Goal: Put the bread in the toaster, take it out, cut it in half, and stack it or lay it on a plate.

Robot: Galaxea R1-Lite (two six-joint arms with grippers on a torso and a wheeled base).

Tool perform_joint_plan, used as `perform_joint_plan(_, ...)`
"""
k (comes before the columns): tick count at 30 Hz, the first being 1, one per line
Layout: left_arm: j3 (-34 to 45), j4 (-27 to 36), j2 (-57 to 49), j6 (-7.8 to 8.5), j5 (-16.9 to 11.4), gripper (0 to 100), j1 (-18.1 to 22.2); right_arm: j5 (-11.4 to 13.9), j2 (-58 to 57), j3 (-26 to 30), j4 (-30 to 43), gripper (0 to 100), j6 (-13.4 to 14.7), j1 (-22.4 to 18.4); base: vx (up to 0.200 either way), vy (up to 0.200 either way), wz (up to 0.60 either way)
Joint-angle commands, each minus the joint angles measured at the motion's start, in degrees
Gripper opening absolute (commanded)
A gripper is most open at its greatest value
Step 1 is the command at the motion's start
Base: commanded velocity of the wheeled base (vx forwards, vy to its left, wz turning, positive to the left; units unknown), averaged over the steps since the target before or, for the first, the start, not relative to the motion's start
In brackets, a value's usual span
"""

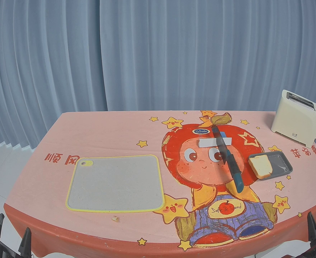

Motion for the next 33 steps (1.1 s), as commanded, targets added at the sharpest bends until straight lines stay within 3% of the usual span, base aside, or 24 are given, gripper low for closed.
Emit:
perform_joint_plan(1,1.01,0.00,-0.93,-0.01,0.01,100,0.05,-0.41,0.26,1.01,0.03,100,0.30,0.01,0.000,0.000,0.00)
perform_joint_plan(3,1.01,0.00,-0.93,-0.01,0.01,100,0.05,-5.94,0.35,1.01,3.10,100,1.00,0.10,0.000,0.000,0.00)
perform_joint_plan(5,1.01,0.00,-0.93,-0.09,0.01,100,0.05,-8.23,0.26,0.48,4.60,100,2.76,0.18,0.000,0.000,0.00)
perform_joint_plan(7,1.01,0.00,-0.93,-0.01,0.01,100,0.05,-8.14,0.26,0.84,3.19,100,4.43,0.18,0.000,0.000,0.00)
perform_joint_plan(12,1.01,0.00,-0.93,-0.09,0.01,100,0.05,-8.05,0.43,1.01,2.93,100,3.20,0.18,0.000,0.000,0.00)
perform_joint_plan(16,1.01,0.00,-0.93,-0.09,0.01,100,0.05,-4.19,-2.47,0.92,2.84,100,0.91,2.73,0.000,0.000,0.00)
perform_joint_plan(18,1.01,0.00,-0.93,-0.01,0.10,100,0.05,-3.92,-3.17,1.01,2.75,100,0.30,3.00,0.000,0.000,0.00)
perform_joint_plan(22,1.01,0.00,-0.93,-0.01,0.01,100,0.05,-4.54,-3.17,1.01,2.84,100,0.73,2.82,0.000,0.000,0.00)
perform_joint_plan(25,1.01,0.00,-0.93,-0.01,0.01,100,0.05,-6.56,-3.17,1.01,2.84,100,1.17,2.82,0.000,0.000,0.00)
perform_joint_plan(33,1.01,0.00,-0.93,-0.01,0.01,100,0.05,-5.94,-3.17,1.01,2.84,100,1.17,3.00,0.000,0.000,0.00)
